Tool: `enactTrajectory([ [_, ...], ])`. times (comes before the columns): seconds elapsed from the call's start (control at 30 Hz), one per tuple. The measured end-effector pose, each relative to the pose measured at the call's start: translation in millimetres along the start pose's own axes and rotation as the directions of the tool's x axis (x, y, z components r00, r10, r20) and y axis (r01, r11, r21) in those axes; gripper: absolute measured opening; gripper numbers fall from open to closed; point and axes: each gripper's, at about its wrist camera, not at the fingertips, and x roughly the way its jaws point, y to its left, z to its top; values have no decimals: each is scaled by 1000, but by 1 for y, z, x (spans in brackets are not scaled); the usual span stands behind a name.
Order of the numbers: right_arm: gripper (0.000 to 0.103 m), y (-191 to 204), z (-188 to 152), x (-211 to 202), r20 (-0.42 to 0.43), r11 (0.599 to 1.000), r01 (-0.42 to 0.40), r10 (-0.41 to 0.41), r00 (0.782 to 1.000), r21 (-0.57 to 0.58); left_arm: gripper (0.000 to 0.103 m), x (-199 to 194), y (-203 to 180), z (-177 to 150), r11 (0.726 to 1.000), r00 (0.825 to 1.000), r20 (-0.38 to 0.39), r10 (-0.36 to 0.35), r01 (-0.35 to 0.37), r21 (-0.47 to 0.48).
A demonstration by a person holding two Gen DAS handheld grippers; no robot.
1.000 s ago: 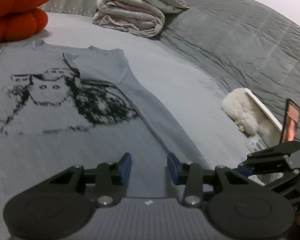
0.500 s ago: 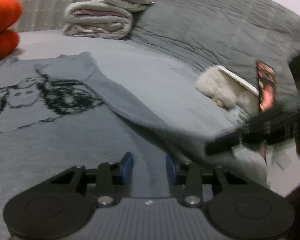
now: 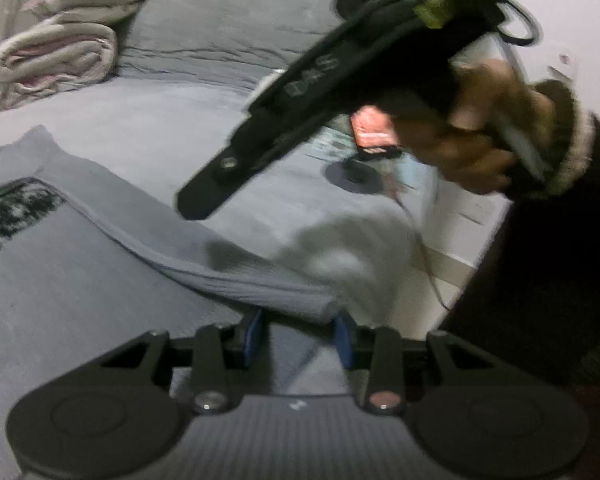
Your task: Fold clothes
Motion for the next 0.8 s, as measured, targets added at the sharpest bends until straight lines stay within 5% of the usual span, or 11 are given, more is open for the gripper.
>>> enactTrajectory([
  [0.17, 13, -1, -2, -2, -14, 1000, 14, -14, 1000, -10, 47, -16, 20, -7, 973, 992, 36, -122, 127, -191],
  [0.27, 15, -2, -2, -2, -23, 999, 30, -31, 999, -22, 49, -26, 37, -7, 944, 988, 80, -134, 152, -294],
  [0.43, 15, -5, -3, -3, -26, 999, 38, -39, 999, -20, 49, -31, 64, 0, 889, 989, 132, -67, 119, -443],
  [0.63, 15, -11, -8, -8, -28, 998, 57, -57, 998, -12, 47, -6, 75, 10, 849, 998, 59, 10, 23, -528],
  [0.73, 15, -15, -10, -10, -26, 998, 67, -67, 997, -3, 37, 8, 71, 12, 841, 999, 33, 25, -3, -541],
  [0.8, 15, -16, -10, -11, -28, 997, 71, -71, 997, -3, 7, 11, 68, 13, 843, 999, 29, 46, -23, -537],
])
